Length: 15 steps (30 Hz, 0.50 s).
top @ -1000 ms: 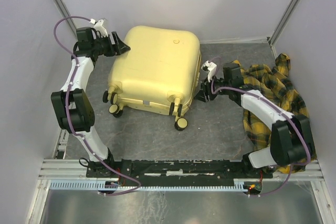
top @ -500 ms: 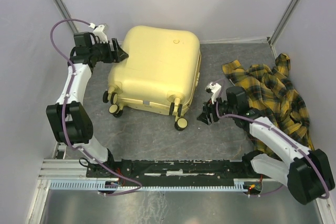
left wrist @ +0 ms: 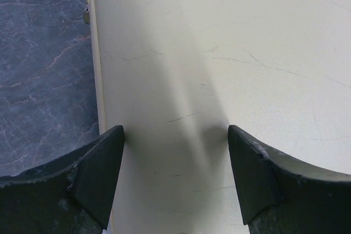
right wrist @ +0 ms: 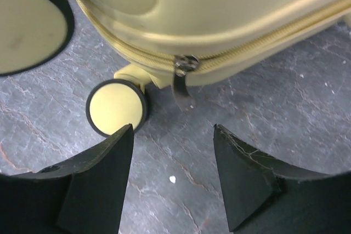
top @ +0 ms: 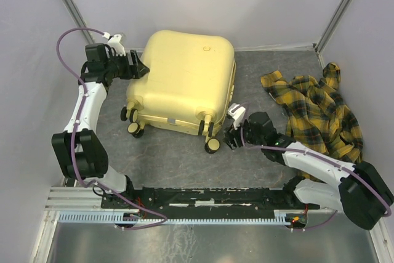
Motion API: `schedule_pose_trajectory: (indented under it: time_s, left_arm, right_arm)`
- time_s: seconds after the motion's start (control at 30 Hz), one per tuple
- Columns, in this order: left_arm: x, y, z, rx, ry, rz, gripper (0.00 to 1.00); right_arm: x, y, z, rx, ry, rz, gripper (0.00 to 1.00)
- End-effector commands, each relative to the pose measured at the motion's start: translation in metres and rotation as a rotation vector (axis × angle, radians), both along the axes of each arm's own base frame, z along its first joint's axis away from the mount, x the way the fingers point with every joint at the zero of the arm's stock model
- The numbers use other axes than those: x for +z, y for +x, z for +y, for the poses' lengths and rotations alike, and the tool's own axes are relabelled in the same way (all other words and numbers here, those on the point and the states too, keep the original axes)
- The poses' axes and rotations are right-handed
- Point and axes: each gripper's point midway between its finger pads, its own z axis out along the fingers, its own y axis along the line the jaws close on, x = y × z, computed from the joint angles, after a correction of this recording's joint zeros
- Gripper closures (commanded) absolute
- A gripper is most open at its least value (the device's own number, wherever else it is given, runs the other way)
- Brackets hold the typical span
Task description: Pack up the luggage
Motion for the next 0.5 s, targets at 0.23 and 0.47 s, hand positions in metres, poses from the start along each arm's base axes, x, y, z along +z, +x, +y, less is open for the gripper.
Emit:
schedule_pose_trajectory:
  time_s: [0.23, 0.47]
  left_arm:
    - [0.0, -0.03, -0.008, 0.001, -0.002, 0.039, 0.18]
    - [-0.004, -0.051, 0.0, 0.002, 0.072, 0.05, 0.18]
  right_arm:
    - [0.028, 0.038, 0.033, -0.111, 0.003, -0.18, 0.43]
    - [0.03, 0.047, 0.027, -0.151, -0.029, -0.213, 0.76]
